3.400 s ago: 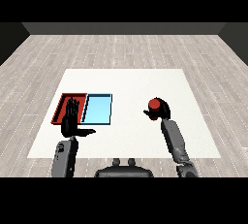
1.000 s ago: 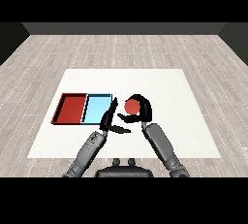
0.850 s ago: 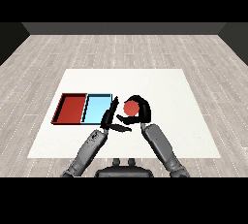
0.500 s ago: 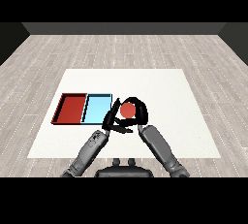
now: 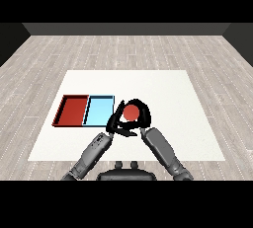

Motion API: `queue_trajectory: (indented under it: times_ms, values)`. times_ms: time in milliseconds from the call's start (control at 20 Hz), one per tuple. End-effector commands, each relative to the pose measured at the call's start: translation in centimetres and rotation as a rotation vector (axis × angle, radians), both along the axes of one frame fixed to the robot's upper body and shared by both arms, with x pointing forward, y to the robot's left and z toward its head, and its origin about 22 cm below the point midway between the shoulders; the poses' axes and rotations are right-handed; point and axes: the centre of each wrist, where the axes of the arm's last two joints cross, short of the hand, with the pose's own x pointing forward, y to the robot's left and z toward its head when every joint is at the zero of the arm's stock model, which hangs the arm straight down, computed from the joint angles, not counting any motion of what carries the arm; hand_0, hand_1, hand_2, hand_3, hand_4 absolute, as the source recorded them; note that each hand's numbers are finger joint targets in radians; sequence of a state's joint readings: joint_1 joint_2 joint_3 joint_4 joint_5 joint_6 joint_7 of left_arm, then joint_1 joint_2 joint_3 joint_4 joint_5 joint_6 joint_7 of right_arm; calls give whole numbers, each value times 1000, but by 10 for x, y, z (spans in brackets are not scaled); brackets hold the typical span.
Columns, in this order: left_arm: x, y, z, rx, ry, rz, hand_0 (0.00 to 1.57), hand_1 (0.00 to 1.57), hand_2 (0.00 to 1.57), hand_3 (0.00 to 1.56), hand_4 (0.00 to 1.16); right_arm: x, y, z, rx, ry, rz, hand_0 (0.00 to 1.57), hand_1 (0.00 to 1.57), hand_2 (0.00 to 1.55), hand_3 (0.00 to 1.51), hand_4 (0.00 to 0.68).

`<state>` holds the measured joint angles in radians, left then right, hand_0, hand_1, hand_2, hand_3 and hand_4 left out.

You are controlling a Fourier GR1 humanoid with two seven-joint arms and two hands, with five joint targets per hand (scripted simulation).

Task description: Pick the red can and put it in the red box

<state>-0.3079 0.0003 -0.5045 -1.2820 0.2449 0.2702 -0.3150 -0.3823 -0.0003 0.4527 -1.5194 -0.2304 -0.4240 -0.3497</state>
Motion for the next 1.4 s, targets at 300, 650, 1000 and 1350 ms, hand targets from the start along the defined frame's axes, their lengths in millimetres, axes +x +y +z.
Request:
queue_trajectory:
  times_ms: [300,650,1000,1350]
  values:
    - [14,-7,4,-19,14,99,0,0,0,0,661,13,24,-1,-14,4,15,1512,1512,1461,1403,642]
    - [6,-14,-8,-1,53,187,1571,1571,1561,1475,1120,1,16,19,-34,-5,10,1494,1494,1448,1391,654]
    - [8,-15,-5,-19,46,231,1571,1571,1554,1474,1137,-24,25,5,-11,-17,19,1483,1483,1442,1392,642]
    - [10,-11,6,-80,-80,272,1571,1571,1571,1513,1147,2,10,-14,-52,83,9,923,923,935,532,0]
